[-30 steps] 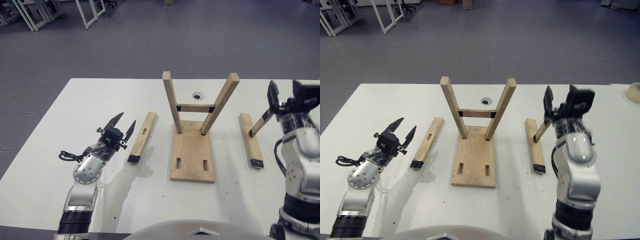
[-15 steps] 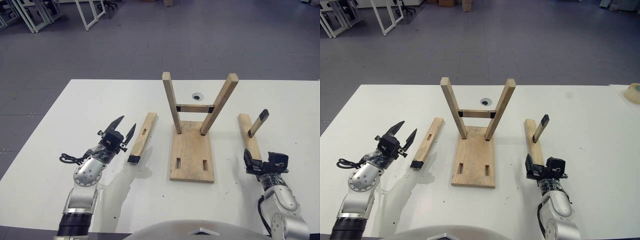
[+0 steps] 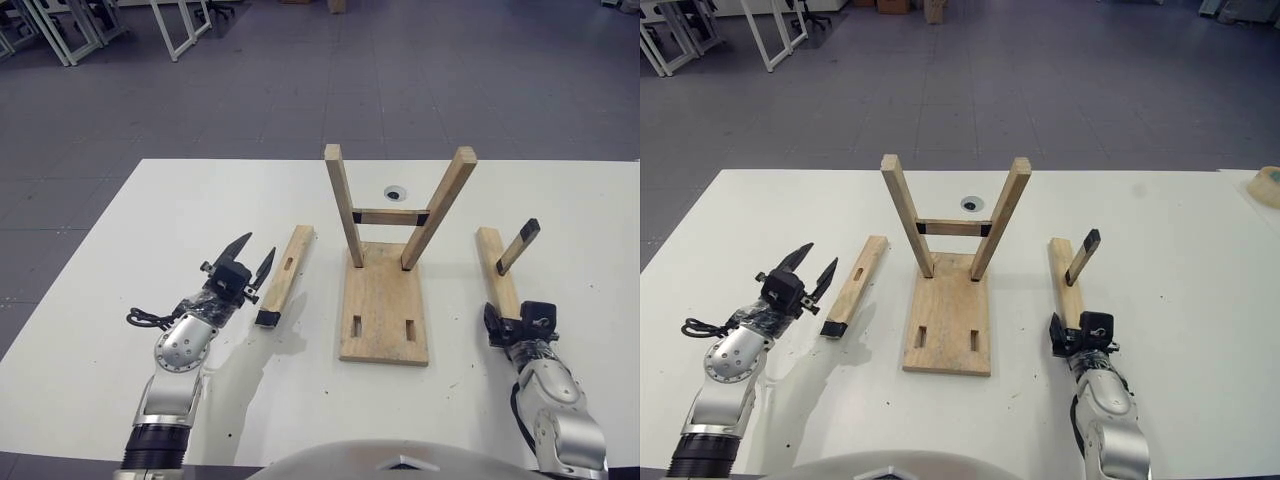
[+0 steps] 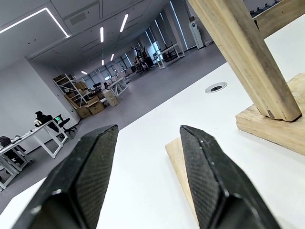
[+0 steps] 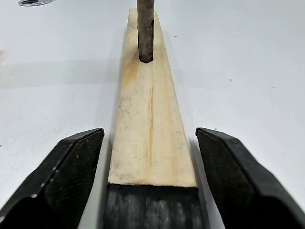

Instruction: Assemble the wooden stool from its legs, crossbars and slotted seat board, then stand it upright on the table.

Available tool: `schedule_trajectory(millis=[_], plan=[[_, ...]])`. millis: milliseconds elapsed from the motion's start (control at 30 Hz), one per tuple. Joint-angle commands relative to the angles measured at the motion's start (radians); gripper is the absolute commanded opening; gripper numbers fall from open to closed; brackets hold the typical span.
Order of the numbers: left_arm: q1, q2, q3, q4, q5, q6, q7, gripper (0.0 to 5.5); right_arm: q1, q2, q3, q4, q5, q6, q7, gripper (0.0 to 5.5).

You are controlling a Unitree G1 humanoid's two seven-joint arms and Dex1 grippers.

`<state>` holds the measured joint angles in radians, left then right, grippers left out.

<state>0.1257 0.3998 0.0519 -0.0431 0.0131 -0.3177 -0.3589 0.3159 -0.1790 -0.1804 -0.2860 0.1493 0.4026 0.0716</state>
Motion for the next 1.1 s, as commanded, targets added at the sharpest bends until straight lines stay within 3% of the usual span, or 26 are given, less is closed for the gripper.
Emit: schedule_trajectory(millis=[33, 167, 367, 567, 633, 833, 900, 1100], plan=[[-0.009, -0.009, 0.020, -0.001, 0.004, 0.021, 0.032, 2.37, -0.019, 0.005, -0.006, 0.008, 0.003, 0.007, 0.001, 2.84], [-0.063, -0.041, 0.103, -0.012, -0.094, 0.098, 0.089, 2.37, -0.069, -0.003, -0.032, 0.036, 0.014, 0.026, -0.007, 2.02], [-0.275, -0.098, 0.241, -0.133, -0.413, 0.403, 0.200, 2.37, -0.237, -0.010, -0.120, -0.029, 0.093, 0.032, -0.017, 2.02], [-0.518, -0.120, 0.304, -0.331, -0.983, 0.796, 0.355, 3.41, -0.503, -0.053, -0.218, -0.205, 0.365, 0.102, 0.021, 2.01], [-0.550, -0.111, 0.310, -0.379, -1.222, 0.891, 0.429, 3.77, -0.582, -0.078, -0.236, -0.263, 0.499, 0.143, 0.036, 2.01], [-0.536, -0.023, 0.304, -0.407, -1.666, 1.010, 0.516, 3.82, -0.699, -0.110, -0.214, -0.363, 0.889, 0.274, -0.002, 2.01], [-0.489, 0.015, 0.258, -0.444, -1.737, 1.055, 0.503, 3.82, -0.710, -0.119, -0.185, -0.374, 1.072, 0.312, -0.017, 2.01], [-0.434, 0.061, 0.162, -0.504, -1.853, 1.092, 0.432, 4.87, -0.708, -0.155, -0.063, -0.345, 1.395, 0.365, 0.023, 2.01]])
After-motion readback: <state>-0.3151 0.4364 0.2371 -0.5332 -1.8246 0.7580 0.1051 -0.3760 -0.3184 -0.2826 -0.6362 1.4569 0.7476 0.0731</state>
